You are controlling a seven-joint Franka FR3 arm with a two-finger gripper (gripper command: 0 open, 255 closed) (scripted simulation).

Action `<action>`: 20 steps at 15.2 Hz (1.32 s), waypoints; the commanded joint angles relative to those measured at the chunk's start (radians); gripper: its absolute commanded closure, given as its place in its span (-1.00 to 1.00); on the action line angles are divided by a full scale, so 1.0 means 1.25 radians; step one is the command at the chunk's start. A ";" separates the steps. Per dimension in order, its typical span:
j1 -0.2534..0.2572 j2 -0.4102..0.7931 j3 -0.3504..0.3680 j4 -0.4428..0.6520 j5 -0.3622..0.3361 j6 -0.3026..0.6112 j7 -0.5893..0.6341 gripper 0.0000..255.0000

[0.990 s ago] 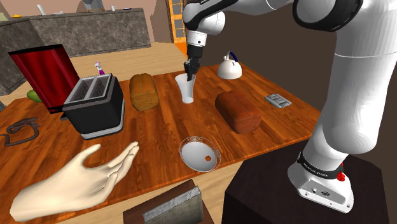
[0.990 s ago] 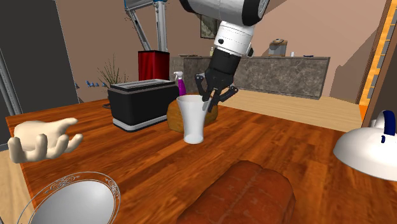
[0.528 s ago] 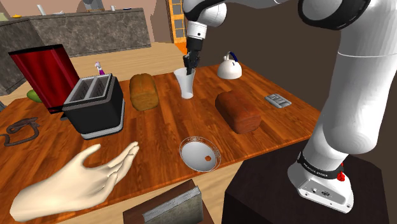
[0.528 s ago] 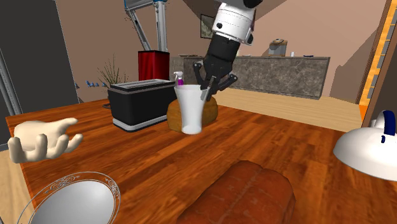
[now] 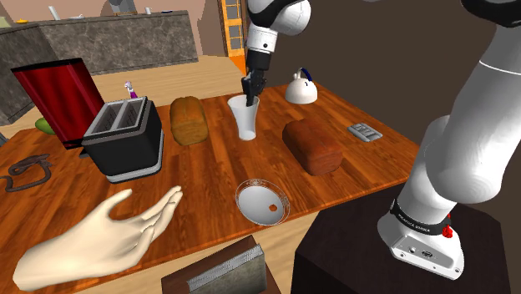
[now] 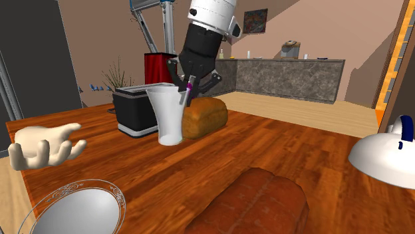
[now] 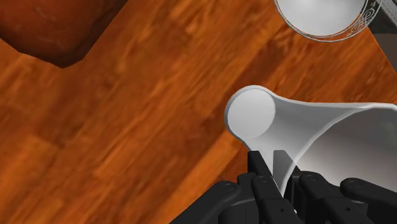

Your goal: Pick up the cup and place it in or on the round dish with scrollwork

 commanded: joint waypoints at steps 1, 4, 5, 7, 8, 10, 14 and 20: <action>0.013 -0.054 0.016 -0.050 -0.009 0.008 0.032 1.00; 0.031 -0.123 0.044 -0.117 -0.015 0.021 0.080 1.00; 0.037 -0.146 0.054 -0.137 -0.016 0.024 0.097 1.00; 0.048 -0.188 0.076 -0.175 -0.016 0.030 0.130 1.00; 0.054 -0.209 0.087 -0.193 -0.016 0.032 0.147 1.00; 0.066 -0.249 0.111 -0.225 -0.013 0.034 0.181 1.00; 0.089 -0.322 0.161 -0.279 0.000 0.036 0.250 1.00; 0.104 -0.352 0.190 -0.329 0.014 0.066 0.277 1.00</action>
